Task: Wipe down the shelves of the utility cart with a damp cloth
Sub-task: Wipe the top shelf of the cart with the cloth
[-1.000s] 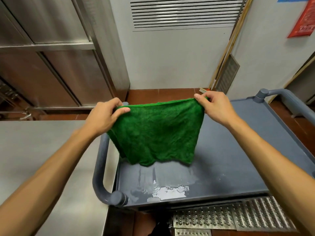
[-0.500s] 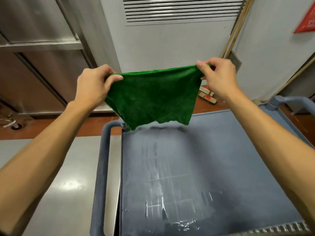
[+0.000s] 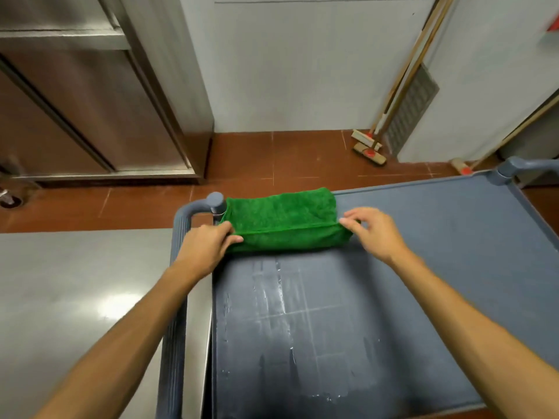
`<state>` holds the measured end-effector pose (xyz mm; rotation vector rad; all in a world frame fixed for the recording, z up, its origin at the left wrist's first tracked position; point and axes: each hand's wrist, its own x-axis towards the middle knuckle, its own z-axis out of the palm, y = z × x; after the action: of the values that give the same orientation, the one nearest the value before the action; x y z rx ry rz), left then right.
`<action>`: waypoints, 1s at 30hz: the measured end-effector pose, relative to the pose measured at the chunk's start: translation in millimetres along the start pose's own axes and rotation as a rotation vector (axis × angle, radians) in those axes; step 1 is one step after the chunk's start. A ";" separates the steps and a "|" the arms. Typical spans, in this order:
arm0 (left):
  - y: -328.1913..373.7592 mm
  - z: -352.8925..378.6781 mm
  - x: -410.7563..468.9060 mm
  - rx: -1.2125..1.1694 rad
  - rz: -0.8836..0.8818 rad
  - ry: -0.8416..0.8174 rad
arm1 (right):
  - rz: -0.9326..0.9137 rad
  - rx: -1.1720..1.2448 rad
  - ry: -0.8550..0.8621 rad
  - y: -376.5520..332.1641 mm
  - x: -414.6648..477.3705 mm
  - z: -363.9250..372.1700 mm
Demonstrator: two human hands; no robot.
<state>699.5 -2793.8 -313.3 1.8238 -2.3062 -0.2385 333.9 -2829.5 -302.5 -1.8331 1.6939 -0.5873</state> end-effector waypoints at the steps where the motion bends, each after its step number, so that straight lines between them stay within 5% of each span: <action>1: -0.7 12.9 -7.8 0.000 -0.022 -0.058 | 0.030 0.006 -0.053 7.6 -5.8 12.8; 13: 32.0 65.0 -51.8 0.030 -0.160 -0.282 | 0.146 -0.046 -0.276 48.0 -64.7 57.1; 30: 92.3 80.7 -130.7 0.021 -0.243 -0.556 | 0.049 -0.262 -0.249 68.1 -153.2 68.9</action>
<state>621.8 -2644.8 -375.6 2.2756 -2.4019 -0.8577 313.3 -2672.1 -390.0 -1.9431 1.7018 -0.1120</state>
